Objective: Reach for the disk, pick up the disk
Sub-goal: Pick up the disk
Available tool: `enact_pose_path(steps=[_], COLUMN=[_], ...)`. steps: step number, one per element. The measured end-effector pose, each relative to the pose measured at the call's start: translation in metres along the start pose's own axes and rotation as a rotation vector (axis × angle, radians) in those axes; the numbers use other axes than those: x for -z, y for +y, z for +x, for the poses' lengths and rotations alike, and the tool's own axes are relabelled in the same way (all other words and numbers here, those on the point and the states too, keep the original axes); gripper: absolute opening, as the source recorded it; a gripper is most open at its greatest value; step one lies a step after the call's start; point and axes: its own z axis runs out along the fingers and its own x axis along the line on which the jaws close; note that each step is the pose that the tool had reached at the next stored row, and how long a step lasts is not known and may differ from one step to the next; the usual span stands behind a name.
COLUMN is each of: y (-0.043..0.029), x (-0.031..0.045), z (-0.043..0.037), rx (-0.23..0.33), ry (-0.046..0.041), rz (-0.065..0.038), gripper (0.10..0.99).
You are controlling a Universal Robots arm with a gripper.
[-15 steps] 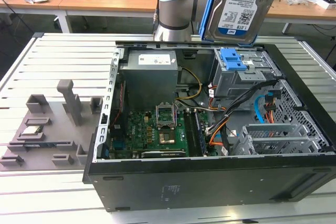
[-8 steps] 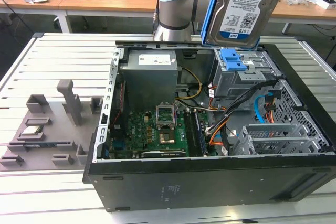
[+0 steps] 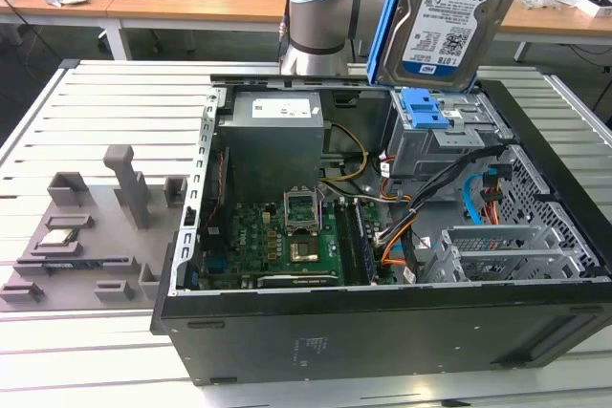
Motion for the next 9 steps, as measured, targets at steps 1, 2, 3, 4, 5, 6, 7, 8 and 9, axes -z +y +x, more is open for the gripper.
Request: enact_pose_path(steps=[1,2,3,4,5,6,7,8,9], y=[0.0,0.0,-0.0001,-0.0001,-0.0001,-0.0001,-0.0001,-0.0001,-0.0002], x=[0.0,0.0,-0.0001,0.0,-0.0001,-0.0001,-0.0001,-0.0001,-0.0001], z=[0.001,0.0017,0.0022,0.0033,0.004,0.0045,0.0051,0.0055,0.0062], rx=[0.0,0.0,0.0,0.0,0.0,0.0,0.0,0.0,0.0], ry=[0.0004,0.0007,0.0008,0.0013,0.0016,0.002,0.0025,0.0027,0.0028], rz=[0.0,0.0,0.0,0.0,0.0,0.0,0.0,0.0,0.0], gripper=[0.365,0.365,0.365,0.365,0.365,0.365,0.365,0.365,0.365])
